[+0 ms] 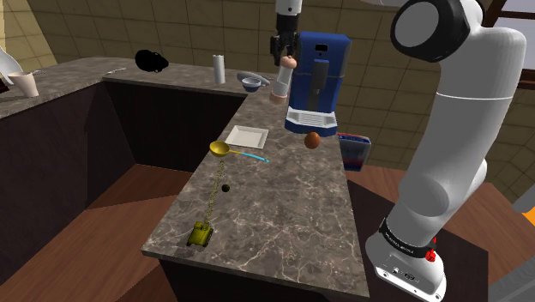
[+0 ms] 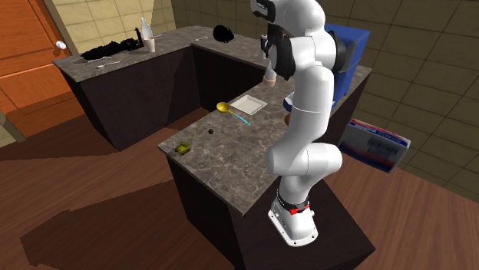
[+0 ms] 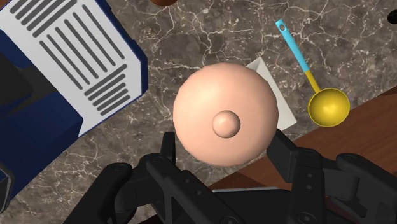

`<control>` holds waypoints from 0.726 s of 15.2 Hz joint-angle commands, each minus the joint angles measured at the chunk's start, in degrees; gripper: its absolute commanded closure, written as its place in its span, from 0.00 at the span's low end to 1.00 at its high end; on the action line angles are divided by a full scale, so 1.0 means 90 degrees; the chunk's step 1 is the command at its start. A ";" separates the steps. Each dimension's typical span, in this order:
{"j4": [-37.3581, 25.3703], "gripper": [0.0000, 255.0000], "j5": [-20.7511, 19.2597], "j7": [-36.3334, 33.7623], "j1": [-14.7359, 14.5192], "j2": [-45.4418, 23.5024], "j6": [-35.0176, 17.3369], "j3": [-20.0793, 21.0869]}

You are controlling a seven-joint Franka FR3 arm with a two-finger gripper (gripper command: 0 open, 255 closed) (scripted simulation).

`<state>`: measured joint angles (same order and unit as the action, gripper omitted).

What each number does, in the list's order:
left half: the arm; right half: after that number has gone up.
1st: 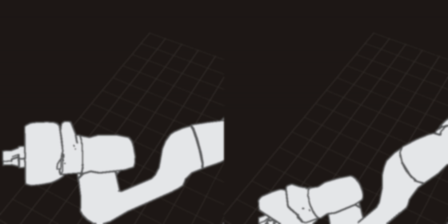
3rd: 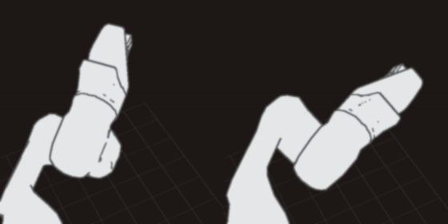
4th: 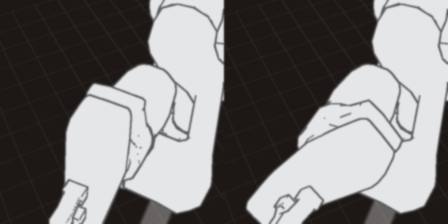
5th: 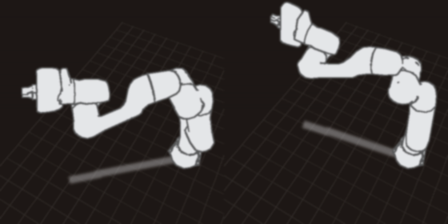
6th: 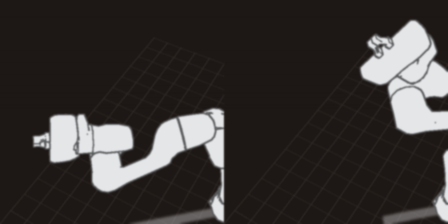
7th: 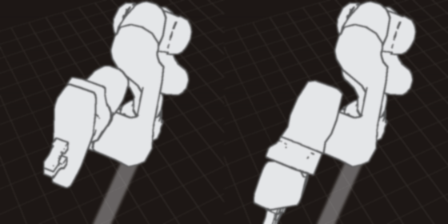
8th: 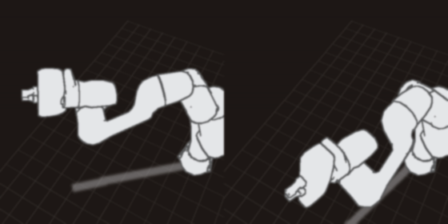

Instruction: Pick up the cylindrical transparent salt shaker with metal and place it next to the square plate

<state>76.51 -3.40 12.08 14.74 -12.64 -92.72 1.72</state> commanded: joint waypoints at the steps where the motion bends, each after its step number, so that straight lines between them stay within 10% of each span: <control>1: 0.0197 1.00 0.0000 -0.0015 -0.0002 0.0020 -0.0182 0.0002; 11: 0.1273 1.00 -0.0002 -0.0056 0.0010 0.0175 -0.1101 -0.0001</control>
<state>86.67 -3.42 11.69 14.85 -11.41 -101.63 1.69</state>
